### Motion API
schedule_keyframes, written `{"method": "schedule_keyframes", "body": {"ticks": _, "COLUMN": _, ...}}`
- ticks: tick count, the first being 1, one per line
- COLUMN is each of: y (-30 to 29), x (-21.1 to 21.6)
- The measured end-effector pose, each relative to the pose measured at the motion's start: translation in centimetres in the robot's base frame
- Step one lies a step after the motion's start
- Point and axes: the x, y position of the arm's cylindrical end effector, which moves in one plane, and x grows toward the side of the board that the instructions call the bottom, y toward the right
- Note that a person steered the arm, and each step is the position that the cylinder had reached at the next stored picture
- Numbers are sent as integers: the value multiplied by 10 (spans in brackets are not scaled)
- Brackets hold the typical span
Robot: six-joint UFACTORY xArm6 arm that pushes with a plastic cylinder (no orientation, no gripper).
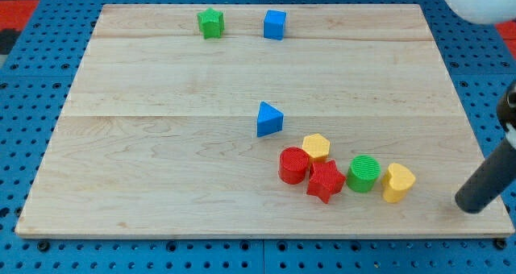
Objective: Separate the yellow heart and the green circle
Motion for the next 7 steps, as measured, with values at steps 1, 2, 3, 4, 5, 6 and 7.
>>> {"method": "schedule_keyframes", "body": {"ticks": 1, "y": -44, "x": -21}}
{"method": "schedule_keyframes", "body": {"ticks": 2, "y": -54, "x": -89}}
{"method": "schedule_keyframes", "body": {"ticks": 3, "y": -22, "x": -73}}
{"method": "schedule_keyframes", "body": {"ticks": 4, "y": 33, "x": -21}}
{"method": "schedule_keyframes", "body": {"ticks": 5, "y": -36, "x": 23}}
{"method": "schedule_keyframes", "body": {"ticks": 6, "y": -103, "x": -16}}
{"method": "schedule_keyframes", "body": {"ticks": 7, "y": -102, "x": -38}}
